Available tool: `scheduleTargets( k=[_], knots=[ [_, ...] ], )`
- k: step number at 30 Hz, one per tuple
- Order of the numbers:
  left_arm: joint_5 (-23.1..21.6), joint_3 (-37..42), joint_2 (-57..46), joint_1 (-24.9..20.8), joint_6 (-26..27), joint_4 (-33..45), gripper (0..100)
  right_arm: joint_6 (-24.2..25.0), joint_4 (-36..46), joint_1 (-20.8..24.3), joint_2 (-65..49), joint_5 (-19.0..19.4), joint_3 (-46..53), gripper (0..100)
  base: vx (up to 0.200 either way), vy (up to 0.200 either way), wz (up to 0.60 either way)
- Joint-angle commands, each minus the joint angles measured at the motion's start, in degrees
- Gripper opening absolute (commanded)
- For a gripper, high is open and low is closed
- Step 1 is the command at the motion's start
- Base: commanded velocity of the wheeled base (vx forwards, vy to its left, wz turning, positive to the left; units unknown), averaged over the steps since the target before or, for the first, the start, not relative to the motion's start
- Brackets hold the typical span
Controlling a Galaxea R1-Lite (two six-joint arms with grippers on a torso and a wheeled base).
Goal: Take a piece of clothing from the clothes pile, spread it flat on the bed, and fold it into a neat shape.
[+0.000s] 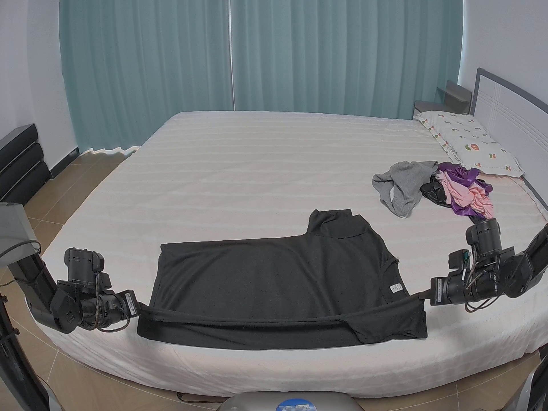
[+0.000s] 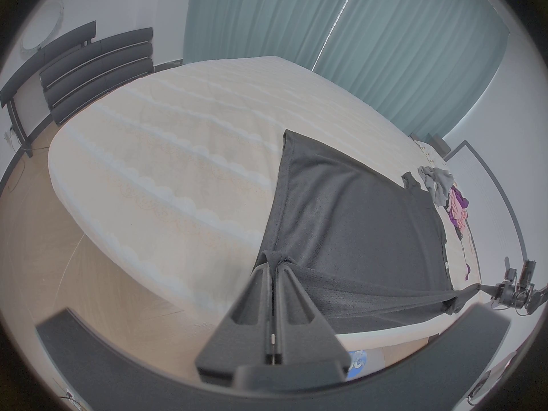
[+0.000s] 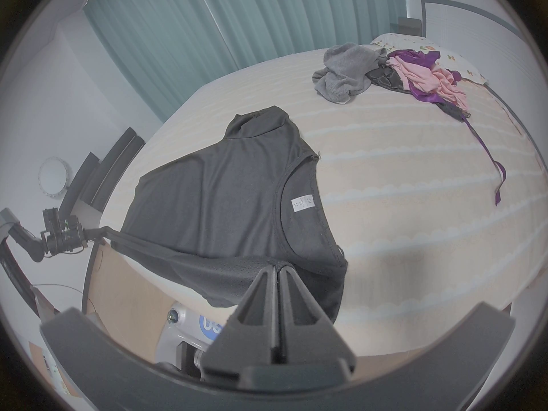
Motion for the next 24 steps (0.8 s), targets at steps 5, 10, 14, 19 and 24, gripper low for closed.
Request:
scheduleTargets(
  k=[5,10,14,19,24],
  knots=[
    [-0.1,-2.3,3.4,-0.1,-0.9,-0.1,0,2.9,0.0,-0.3,2.1,-0.5,-3.6,0,0.0,0.0,0.0],
    [0.0,-1.5,0.7,-0.2,-1.9,0.0,0,3.2,0.0,-0.7,-0.6,-0.4,-1.6,0,0.0,0.0,0.0],
    [0.0,-0.6,-1.1,-0.2,-1.9,0.0,0,3.2,0.0,-0.9,-3.0,-0.4,0.0,0,0.0,0.0,0.0],
    [0.0,0.0,-2.8,-0.1,-1.9,0.0,0,3.2,0.1,-0.8,-4.9,-0.4,0.7,0,0.0,0.0,0.0],
    [0.0,0.3,-5.5,-0.1,-1.9,2.4,0,3.1,0.5,-0.7,-5.8,-0.5,0.8,0,0.0,0.0,0.0]
  ],
)
